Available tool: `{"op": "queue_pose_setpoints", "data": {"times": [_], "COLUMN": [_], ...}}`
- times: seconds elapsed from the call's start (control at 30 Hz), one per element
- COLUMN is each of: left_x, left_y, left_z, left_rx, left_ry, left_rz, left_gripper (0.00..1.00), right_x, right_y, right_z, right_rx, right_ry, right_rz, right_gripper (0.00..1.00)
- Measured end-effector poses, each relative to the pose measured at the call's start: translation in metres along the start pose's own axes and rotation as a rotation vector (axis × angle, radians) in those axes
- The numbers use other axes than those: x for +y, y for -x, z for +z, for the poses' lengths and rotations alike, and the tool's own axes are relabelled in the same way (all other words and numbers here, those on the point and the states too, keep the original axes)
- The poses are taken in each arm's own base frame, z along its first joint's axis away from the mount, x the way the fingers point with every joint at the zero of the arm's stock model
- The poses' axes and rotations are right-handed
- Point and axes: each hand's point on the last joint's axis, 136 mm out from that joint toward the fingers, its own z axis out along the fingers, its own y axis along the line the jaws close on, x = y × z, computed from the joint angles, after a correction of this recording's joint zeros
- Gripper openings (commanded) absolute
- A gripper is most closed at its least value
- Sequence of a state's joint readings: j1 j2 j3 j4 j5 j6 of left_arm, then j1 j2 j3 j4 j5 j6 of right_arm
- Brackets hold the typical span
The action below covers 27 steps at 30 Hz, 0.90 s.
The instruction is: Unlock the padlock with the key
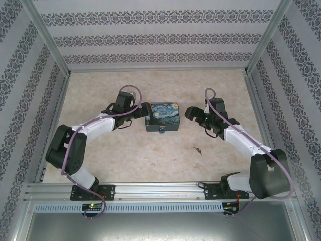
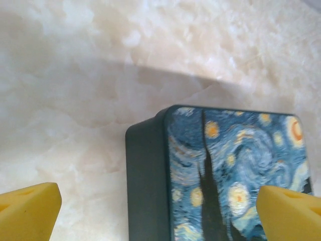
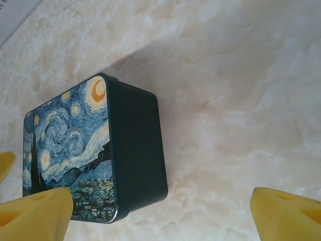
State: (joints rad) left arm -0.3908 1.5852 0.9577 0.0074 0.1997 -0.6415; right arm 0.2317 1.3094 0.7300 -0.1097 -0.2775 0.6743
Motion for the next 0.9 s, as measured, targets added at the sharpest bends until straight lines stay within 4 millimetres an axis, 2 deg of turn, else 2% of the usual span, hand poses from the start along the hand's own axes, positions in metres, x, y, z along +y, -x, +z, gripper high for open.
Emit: {"op": "queue_pose_setpoints", "data": {"times": [0.13,0.43,0.7,0.9], "left_x": [-0.008,-0.008,-0.007,-0.005], "left_y": [0.012,0.009,0.0,-0.009], "left_z": [-0.013,-0.011,0.0,0.006], "left_rx": [-0.044,-0.032,0.009,0.034], "left_ry": [-0.016,-0.024,-0.037,-0.051], "left_rz": [-0.009,-0.048,-0.083,-0.11], "left_gripper": [1.0,1.0,1.0,1.0], "right_x": [-0.001,0.008,0.029,0.048], "right_y": [0.002,0.012,-0.007,-0.026], "right_z": [0.009,0.031,0.057,0.063], "right_rx": [0.021,0.053,0.126,0.159], "right_ry": [-0.016,-0.017,0.012,0.042], "right_rz": [0.006,0.008,-0.004,-0.011], "right_gripper": [0.91,0.91,0.9,0.9]}}
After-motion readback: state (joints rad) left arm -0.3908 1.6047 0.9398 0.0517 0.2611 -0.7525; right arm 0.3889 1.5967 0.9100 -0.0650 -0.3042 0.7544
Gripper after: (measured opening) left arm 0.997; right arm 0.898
